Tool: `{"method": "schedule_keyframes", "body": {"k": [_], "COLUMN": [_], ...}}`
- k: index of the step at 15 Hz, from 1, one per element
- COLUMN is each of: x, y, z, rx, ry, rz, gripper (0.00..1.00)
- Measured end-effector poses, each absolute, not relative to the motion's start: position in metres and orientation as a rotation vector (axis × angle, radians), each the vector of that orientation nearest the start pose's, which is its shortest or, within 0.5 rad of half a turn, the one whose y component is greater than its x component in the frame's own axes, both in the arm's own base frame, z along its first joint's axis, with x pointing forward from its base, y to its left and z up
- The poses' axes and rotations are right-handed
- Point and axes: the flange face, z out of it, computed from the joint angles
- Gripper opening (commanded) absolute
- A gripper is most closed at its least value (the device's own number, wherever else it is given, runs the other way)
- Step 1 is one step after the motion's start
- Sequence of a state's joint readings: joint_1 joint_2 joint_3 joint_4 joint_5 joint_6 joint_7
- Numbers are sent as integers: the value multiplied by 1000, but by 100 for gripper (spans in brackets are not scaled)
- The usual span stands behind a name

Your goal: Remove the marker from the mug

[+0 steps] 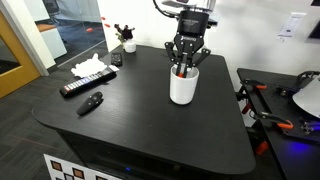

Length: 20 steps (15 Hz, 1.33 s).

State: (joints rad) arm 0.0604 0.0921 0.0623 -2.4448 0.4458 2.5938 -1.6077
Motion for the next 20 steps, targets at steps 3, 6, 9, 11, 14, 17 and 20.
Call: {"method": "schedule_keyframes", "body": {"k": [3,6,9,11,14,17,20], "x": [488,488,488,489,489,490,488], "y": [52,52,50,48,46,45,45], "z": [268,268,269,269,272,278,291], "rx": [-2323,-2323,-2325,-2330,-2338,-2343,-2350], "ry": [-1868,-1869,-1874,-1872,-1871,-1875,-1886], "rz": [-312,-311,-310,-314,-324,-340,-373], "gripper": [5,5,5,5,5,5,5]}}
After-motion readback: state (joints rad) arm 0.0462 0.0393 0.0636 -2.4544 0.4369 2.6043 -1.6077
